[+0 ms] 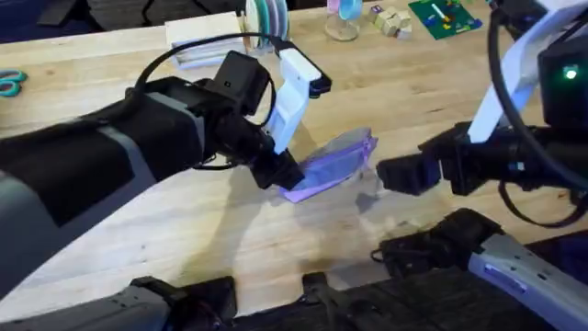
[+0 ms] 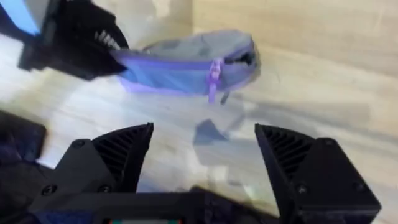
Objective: Unzip the bag, pick up the pens from the table one at a time and place them inside, then zip the bag closed.
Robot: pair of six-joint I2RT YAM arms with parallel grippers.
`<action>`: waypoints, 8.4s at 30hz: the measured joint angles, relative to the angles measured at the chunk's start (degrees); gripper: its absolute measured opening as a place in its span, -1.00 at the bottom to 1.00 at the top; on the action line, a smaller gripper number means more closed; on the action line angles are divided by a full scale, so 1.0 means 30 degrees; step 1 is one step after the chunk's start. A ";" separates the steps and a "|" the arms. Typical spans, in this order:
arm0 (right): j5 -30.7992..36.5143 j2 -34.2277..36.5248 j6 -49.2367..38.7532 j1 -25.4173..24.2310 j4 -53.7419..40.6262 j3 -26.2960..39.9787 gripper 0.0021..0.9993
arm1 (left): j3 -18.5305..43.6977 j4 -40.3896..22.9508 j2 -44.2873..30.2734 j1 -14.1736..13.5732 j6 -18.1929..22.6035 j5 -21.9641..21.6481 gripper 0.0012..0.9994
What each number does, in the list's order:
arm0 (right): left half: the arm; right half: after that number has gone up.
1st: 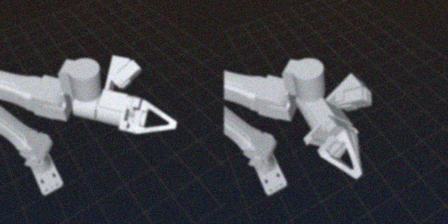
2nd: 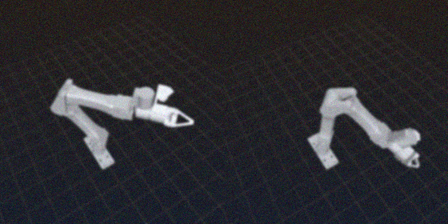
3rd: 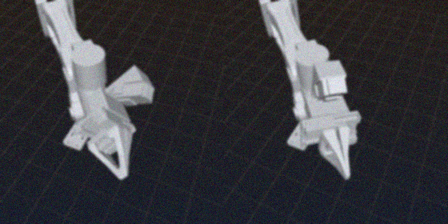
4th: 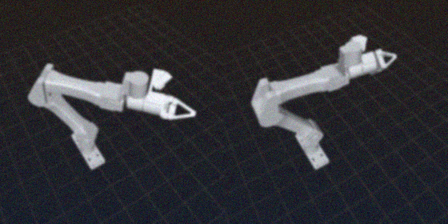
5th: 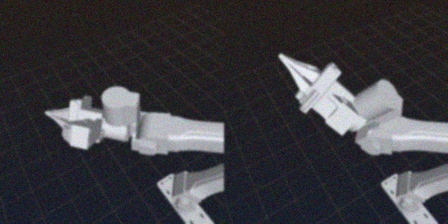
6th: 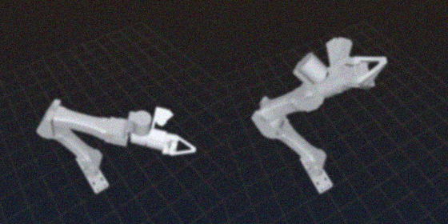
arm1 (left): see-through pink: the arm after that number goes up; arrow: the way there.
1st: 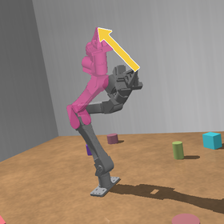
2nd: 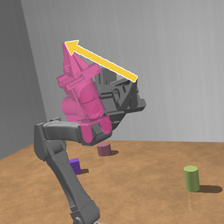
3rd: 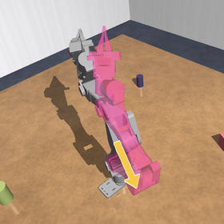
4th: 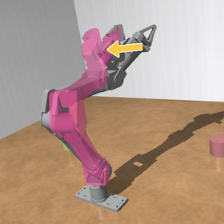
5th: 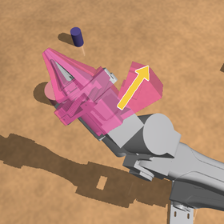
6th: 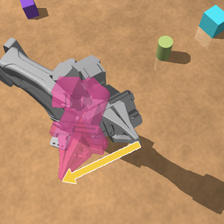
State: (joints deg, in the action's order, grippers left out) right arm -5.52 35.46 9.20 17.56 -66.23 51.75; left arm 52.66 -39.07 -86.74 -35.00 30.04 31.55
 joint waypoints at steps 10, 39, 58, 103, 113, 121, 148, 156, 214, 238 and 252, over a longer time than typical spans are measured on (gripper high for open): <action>-0.0006 0.0358 0.1750 0.0000 0.2014 -0.1620 1.00 | 0.0000 0.0000 0.0000 0.0000 0.0000 -0.0007 -0.92; -0.0015 0.8808 0.2802 0.0000 0.6111 -0.2172 0.72 | 0.0000 0.0036 0.0000 0.0000 0.0000 -0.0036 -0.92; -0.0174 0.8808 0.2847 0.0007 0.6438 -0.2172 -0.94 | 0.0000 0.0058 0.0000 0.0000 0.0000 -0.0073 -0.92; -0.2132 0.9296 0.3494 0.7979 1.2318 -0.2631 -0.94 | 0.0000 -0.0372 0.0000 0.0161 0.0454 -0.0685 -0.92; -0.1032 0.8657 0.3366 0.7582 1.0796 -0.2558 0.29 | 0.0000 -0.0432 0.0000 0.0188 0.1164 -0.0395 -0.92; -0.2700 0.6158 0.2393 0.6966 0.8165 -0.1174 0.99 | 0.0000 -0.0219 0.0000 0.0102 0.0471 -0.0379 -0.92; -0.2601 0.6789 -0.4202 0.2783 0.2909 0.3202 1.00 | 0.0000 0.0816 0.0501 0.0993 0.0189 -0.0306 0.99; -0.0423 0.8885 -1.1169 0.2783 0.3240 0.4596 1.00 | 0.0000 0.0787 0.5331 0.5071 0.0197 -0.0291 0.99; -0.1049 1.3967 -2.5479 0.2820 0.1097 0.4603 -0.25 | 0.0000 0.0219 0.6885 0.7526 0.0197 -0.0393 0.99; -0.2515 1.6513 -2.5518 0.2820 0.1881 0.4611 -0.94 | 0.0000 0.0226 0.6885 0.7526 0.0197 -0.0393 0.99; -0.2943 1.8506 -2.5553 0.2812 0.2263 0.4662 -0.04 | 0.0000 0.0226 0.6885 0.7526 0.0197 -0.0393 0.99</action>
State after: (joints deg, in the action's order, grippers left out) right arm -14.35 90.98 -67.46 26.00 -59.44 65.73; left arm 52.66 -38.39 -66.08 -12.43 30.63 30.37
